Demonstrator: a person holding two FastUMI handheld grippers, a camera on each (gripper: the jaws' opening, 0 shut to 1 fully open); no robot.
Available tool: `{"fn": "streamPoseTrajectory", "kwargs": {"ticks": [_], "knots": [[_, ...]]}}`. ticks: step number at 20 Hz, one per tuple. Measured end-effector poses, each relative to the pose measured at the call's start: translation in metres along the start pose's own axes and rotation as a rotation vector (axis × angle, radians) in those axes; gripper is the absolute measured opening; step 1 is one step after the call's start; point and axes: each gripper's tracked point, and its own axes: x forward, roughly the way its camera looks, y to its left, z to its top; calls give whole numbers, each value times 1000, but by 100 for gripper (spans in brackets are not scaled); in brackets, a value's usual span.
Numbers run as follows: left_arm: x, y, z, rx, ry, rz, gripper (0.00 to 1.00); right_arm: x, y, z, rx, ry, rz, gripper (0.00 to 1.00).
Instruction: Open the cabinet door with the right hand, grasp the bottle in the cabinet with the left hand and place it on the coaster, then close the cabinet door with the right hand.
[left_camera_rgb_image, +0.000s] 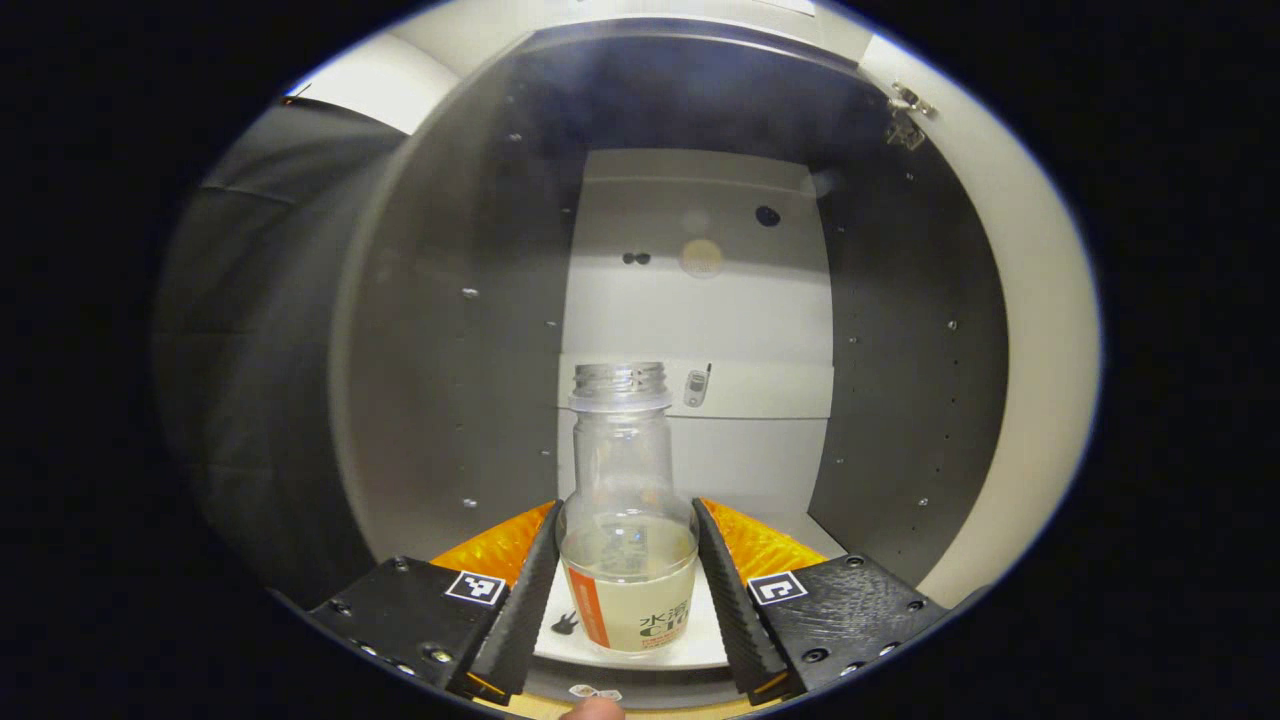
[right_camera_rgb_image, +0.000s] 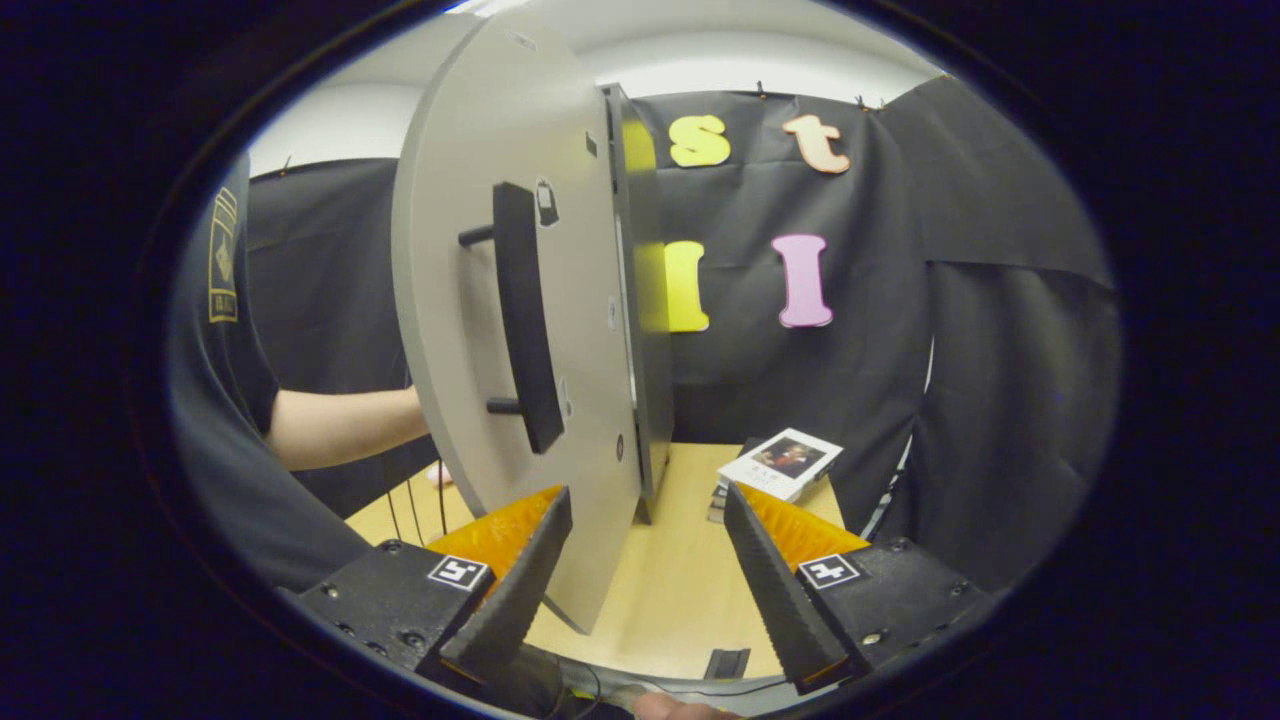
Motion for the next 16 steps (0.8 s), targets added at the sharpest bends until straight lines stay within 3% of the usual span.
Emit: {"fn": "streamPoseTrajectory", "kwargs": {"ticks": [3, 6, 11, 14, 16], "knots": [[-40, 17, 11, -4, -41, 13, 73, 10, 4, -18, 3, 69, 69, 98], [-75, 41, 12, -41, -51, 17, 73, 15, 10, -31, -42, 110, 56, 98], [-128, 105, -32, -82, -26, 53, 73, 21, 3, -86, -8, 184, -156, 98], [-161, 152, -89, -85, 5, 99, 73, 11, 14, -140, 100, 269, -193, 98], [-182, 182, -136, -70, 10, 133, 73, -3, 13, -171, 106, 312, -244, 98]]}}
